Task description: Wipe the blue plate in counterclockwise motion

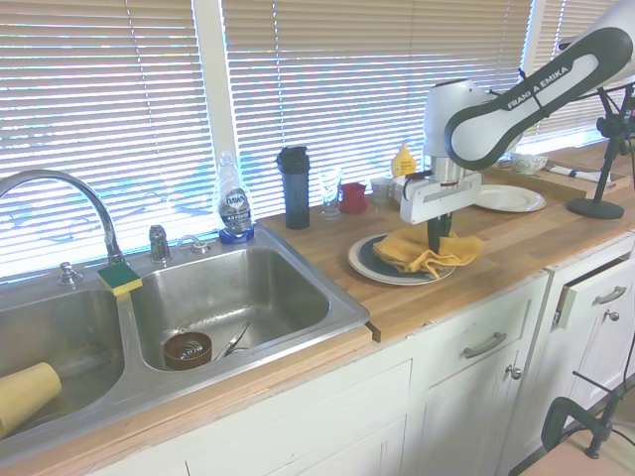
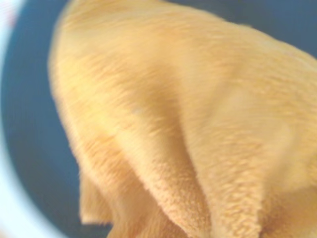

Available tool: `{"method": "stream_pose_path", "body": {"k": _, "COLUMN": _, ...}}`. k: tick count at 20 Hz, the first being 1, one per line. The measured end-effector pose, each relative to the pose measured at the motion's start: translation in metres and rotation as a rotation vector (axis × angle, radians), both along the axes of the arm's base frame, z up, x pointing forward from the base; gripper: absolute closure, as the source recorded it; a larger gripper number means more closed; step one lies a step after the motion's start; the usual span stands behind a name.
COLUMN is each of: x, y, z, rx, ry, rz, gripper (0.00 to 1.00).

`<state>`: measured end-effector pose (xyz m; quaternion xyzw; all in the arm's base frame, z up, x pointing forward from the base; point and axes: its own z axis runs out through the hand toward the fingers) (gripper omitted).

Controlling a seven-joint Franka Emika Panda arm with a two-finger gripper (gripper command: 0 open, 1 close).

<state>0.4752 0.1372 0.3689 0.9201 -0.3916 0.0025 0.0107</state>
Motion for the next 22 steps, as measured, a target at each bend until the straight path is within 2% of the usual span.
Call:
{"method": "stream_pose_path", "body": {"k": 4, "x": 0.039, "y": -0.026, "z": -0.004, "rx": 0.026, "ry": 0.044, "rz": -0.038, "gripper": 1.00}}
{"method": "stream_pose_path", "body": {"k": 10, "x": 0.082, "y": -0.005, "z": 0.015, "rx": 0.033, "ry": 0.065, "rz": -0.030, "gripper": 1.00}}
{"method": "stream_pose_path", "body": {"k": 17, "x": 0.073, "y": 0.068, "z": 0.019, "rx": -0.009, "ry": 0.062, "rz": 0.027, "gripper": 1.00}}
{"method": "stream_pose_path", "body": {"k": 22, "x": 0.059, "y": 0.100, "z": 0.014, "rx": -0.045, "ry": 0.047, "rz": 0.072, "gripper": 1.00}}
